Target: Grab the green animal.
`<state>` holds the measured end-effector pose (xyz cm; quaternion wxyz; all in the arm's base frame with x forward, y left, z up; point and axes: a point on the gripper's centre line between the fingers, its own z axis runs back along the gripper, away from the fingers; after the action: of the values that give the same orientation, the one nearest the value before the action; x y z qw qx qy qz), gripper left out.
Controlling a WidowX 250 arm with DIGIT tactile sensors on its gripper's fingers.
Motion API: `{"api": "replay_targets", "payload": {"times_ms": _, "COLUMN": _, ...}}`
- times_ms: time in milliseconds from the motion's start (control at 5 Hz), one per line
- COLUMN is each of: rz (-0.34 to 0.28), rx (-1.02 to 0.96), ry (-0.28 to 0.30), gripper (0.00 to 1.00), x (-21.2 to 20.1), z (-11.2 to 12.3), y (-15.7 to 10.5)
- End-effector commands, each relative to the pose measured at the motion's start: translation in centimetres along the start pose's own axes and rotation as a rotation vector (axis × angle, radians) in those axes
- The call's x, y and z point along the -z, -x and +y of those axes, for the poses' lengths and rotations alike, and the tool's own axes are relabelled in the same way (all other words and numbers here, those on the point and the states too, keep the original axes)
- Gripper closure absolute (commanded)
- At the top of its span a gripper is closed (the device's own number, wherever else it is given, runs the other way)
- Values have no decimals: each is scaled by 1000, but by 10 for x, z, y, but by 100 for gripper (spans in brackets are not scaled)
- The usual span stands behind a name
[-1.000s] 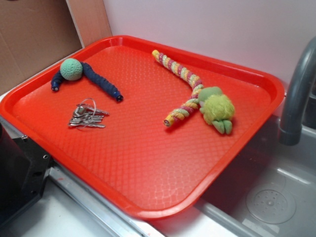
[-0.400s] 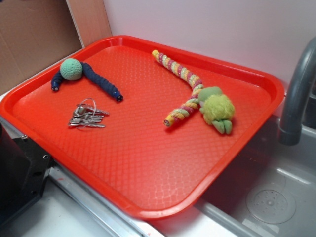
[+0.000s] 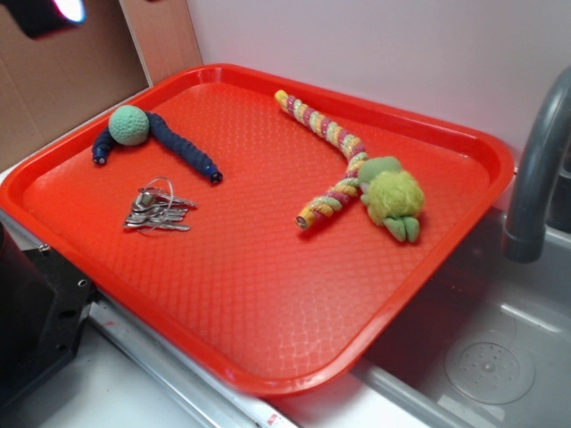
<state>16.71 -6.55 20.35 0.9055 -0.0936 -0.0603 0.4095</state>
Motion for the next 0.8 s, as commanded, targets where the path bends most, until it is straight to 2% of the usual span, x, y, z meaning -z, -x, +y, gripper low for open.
{"api": "replay_targets", "payload": {"times_ms": 0, "rz": -62, "rx": -219, "ry": 75, "gripper": 0, "x": 22, "z": -40, "y": -9}}
{"api": "replay_targets", "payload": {"times_ms": 200, "rz": -81, "rx": -329, "ry": 51, "gripper": 0, "x": 51, "z": -65, "y": -14}}
{"api": "replay_targets", "payload": {"times_ms": 600, "rz": -81, "rx": -382, "ry": 75, "gripper": 0, "x": 106, "z": -105, "y": -28}}
